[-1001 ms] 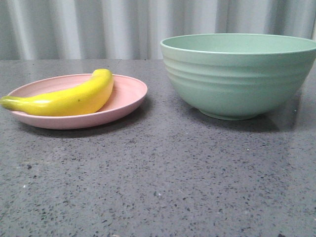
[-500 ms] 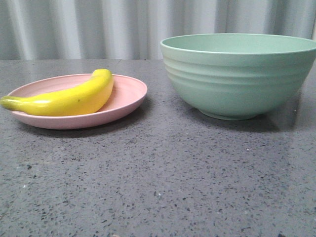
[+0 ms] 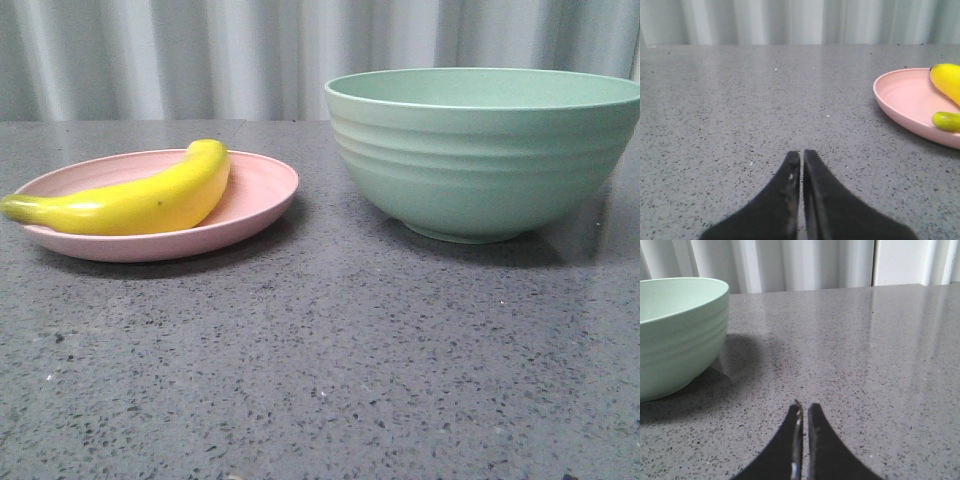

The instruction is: Transfer banana from pink plate to green bowl

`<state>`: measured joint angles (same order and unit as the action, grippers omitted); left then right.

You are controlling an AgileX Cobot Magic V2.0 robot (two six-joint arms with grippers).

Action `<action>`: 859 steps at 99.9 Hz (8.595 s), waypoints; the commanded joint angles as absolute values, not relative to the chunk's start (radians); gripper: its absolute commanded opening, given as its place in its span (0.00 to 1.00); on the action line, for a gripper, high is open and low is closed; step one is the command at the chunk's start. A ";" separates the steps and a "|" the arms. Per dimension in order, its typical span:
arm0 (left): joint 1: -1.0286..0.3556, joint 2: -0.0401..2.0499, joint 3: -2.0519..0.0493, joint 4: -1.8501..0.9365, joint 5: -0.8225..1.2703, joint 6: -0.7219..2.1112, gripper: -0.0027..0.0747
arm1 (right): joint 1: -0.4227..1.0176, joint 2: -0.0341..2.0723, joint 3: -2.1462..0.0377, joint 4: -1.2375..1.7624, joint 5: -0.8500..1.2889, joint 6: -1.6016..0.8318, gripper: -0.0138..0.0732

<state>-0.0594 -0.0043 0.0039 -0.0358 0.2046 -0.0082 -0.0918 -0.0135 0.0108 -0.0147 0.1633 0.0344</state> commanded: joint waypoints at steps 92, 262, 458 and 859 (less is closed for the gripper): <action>-0.059 0.222 -0.236 -0.098 0.055 -0.009 0.01 | -0.094 0.391 -0.333 0.115 0.303 0.031 0.09; -0.617 1.374 -0.986 -0.091 0.437 0.049 0.67 | -0.094 0.498 -0.310 0.117 0.200 0.031 0.09; -0.729 1.336 -1.181 -0.112 0.592 0.110 0.33 | 0.029 0.615 -0.729 0.114 0.671 0.000 0.40; -0.986 0.800 -0.734 -0.041 0.064 0.143 0.01 | 0.084 0.751 -0.902 0.287 0.470 -0.183 0.09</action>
